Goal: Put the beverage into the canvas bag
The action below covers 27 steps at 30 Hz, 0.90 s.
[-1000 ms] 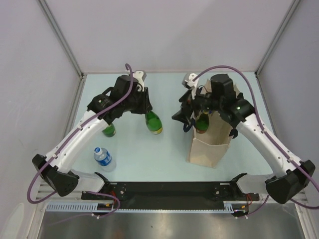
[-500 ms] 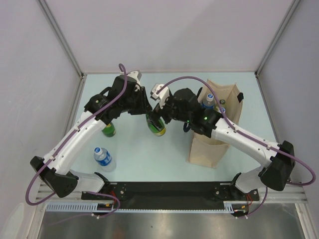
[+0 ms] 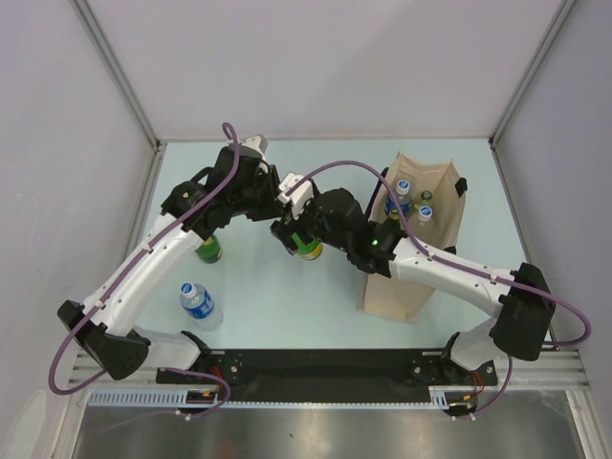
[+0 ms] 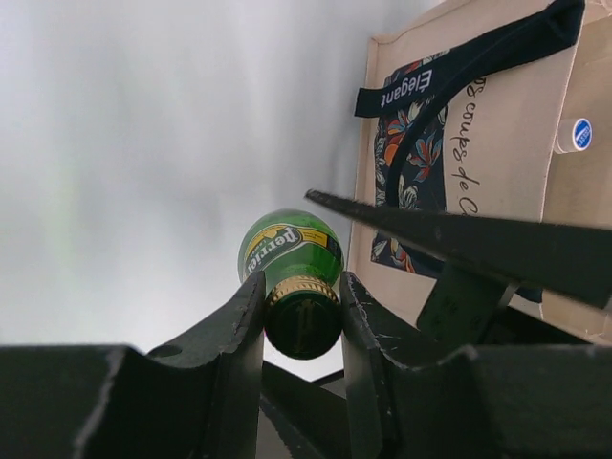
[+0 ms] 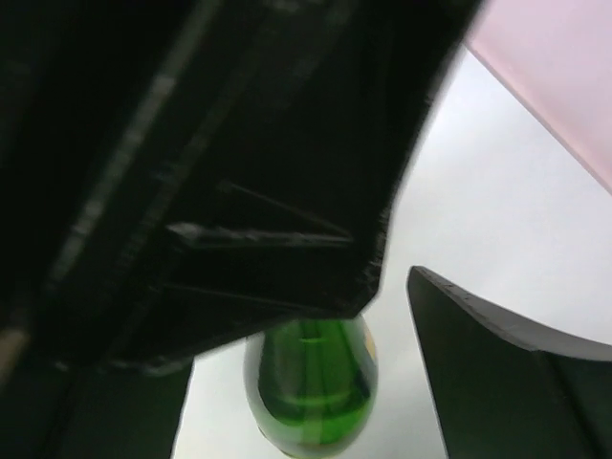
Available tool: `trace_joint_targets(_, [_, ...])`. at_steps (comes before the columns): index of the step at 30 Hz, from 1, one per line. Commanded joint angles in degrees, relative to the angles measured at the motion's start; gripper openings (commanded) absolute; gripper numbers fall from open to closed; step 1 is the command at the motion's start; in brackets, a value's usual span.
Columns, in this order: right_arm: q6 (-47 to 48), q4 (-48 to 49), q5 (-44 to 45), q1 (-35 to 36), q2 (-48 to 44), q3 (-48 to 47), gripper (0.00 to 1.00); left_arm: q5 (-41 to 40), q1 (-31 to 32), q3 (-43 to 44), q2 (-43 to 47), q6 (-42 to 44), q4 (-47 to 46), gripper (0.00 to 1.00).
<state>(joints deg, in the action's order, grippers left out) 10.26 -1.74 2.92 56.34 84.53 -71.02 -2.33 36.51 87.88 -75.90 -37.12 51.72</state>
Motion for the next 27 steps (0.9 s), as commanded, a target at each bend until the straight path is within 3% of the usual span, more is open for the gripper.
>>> trace_joint_targets(1, [1.3, 6.9, 3.2, 2.0, 1.2, 0.5, 0.85, 1.4, 0.1, 2.6, 4.9, -4.2, -8.1, 0.0])
trace_joint_targets(11, [3.1, 8.2, 7.4, 3.3, 2.2, 1.3, 0.68, 1.2, -0.6, 1.7, 6.0, -4.9, -8.7, 0.0])
trace_joint_targets(14, [4.4, 8.3, 7.0, 3.2, 1.6, 1.5, 0.54, 1.0, -0.7, 1.2, 6.0, -4.9, -9.0, 0.0])
trace_joint_targets(16, [5.1, 7.9, 6.2, 3.1, 1.5, 1.4, 0.41, 1.1, -0.7, 0.6, 6.1, -5.0, -9.4, 0.0])
trace_joint_targets(17, [5.3, 7.7, 5.7, 3.1, 1.5, 1.3, 0.28, 0.9, -0.8, 0.5, 6.3, -5.1, -9.6, 0.0])
trace_joint_targets(20, [5.6, 7.0, 4.1, 3.1, 1.3, 0.9, 0.1, 0.4, -0.8, 0.1, 6.5, -5.5, -10.4, 0.0])
trace_joint_targets(22, [5.5, 6.0, 2.5, 2.9, 1.0, 0.3, 0.05, 0.3, -0.9, -0.3, 6.9, -6.0, -11.2, 0.02])
trace_joint_targets(27, [4.5, 3.5, -0.5, 1.8, 0.7, -2.6, 0.0, 0.2, -1.4, -1.5, 8.2, -7.5, -13.6, 0.33])
